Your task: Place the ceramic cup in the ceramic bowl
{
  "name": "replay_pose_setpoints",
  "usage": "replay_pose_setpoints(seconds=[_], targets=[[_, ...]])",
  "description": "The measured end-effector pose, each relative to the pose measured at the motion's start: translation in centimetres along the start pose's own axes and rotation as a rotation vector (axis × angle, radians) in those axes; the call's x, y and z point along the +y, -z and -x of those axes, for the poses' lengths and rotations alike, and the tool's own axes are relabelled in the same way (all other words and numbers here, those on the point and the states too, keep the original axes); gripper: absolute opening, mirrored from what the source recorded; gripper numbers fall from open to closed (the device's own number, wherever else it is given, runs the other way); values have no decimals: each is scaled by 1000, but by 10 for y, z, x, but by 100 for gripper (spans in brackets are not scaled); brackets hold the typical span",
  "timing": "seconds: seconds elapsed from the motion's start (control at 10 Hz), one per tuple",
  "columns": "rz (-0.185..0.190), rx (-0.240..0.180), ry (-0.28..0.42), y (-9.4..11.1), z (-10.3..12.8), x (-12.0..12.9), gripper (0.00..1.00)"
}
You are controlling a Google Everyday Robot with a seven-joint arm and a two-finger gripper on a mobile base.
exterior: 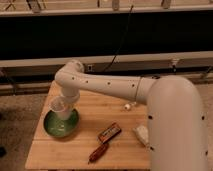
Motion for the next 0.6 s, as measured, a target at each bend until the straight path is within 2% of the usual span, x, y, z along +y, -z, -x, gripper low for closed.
replay_pose_setpoints(seconds=[0.2, 0.3, 0.4, 0.6], targets=[[-10, -11, -7, -6, -1, 3, 10], [-10, -17, -7, -9, -1, 4, 17], [-11, -25, -6, -14, -1, 4, 31], [-11, -29, -8, -18, -1, 5, 48]])
